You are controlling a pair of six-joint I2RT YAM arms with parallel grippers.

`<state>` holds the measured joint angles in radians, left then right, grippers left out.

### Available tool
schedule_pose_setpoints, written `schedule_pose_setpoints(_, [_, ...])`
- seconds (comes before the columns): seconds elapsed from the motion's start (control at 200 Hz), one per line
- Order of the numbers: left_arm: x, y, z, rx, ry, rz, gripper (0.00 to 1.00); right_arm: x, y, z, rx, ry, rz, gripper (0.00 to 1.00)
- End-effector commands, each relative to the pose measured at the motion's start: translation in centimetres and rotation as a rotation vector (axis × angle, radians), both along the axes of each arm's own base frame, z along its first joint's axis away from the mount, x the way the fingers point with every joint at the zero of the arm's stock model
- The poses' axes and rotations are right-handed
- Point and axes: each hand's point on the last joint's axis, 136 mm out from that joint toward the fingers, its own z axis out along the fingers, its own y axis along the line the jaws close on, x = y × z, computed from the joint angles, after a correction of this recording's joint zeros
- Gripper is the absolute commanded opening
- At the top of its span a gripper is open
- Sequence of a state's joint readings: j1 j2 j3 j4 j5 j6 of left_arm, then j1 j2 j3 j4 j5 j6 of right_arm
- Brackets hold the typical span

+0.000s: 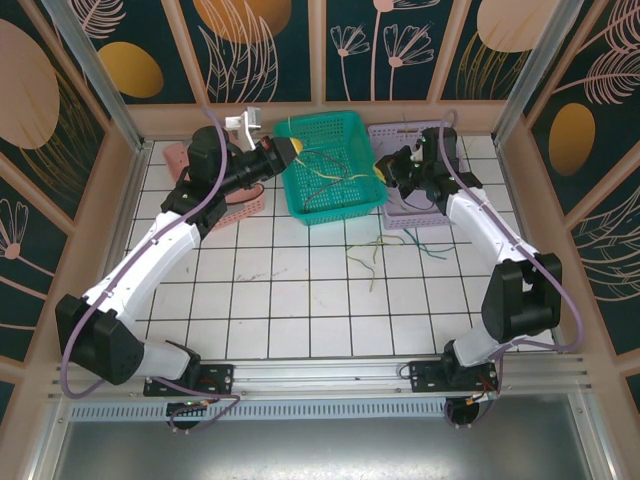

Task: Untangle the cables

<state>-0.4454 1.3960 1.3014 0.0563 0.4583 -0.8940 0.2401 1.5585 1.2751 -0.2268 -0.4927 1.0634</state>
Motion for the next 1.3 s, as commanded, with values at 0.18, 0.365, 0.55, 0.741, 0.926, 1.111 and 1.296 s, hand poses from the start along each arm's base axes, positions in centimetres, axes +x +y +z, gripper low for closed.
schedule_pose_setpoints(0.18, [5.5, 0.3, 2.3, 0.039, -0.065, 0.078, 0.0, -5.1, 0.5, -3.2, -0.408, -0.034, 0.224, 0.0])
schedule_pose_setpoints(0.365, [7.5, -4.7, -0.5, -0.049, -0.002, -0.116, 0.0, -4.9, -4.2, -2.4, -0.432, -0.059, 0.09, 0.0])
schedule_pose_setpoints(0.55, [8.3, -8.6, -1.8, -0.047, 0.055, -0.2, 0.44, -1.1, -13.9, 0.1, -0.441, 0.026, -0.264, 0.0])
schedule_pose_setpoints(0.741, [8.3, -8.5, -2.0, -0.007, 0.079, -0.179, 0.62, 2.8, -22.2, 1.9, -0.291, 0.071, -0.588, 0.0])
schedule_pose_setpoints(0.926, [7.5, -6.2, -2.4, 0.11, 0.081, -0.078, 0.74, 5.6, -27.7, 3.4, -0.429, 0.057, -0.79, 0.0])
schedule_pose_setpoints(1.111, [6.0, -4.9, -2.8, 0.114, 0.095, -0.051, 0.73, 8.1, -29.9, 1.8, -0.694, 0.09, -0.843, 0.0])
schedule_pose_setpoints(1.296, [4.5, -4.2, -2.7, 0.094, 0.102, -0.049, 0.71, 8.5, -28.8, -3.2, -1.064, 0.182, -0.78, 0.0])
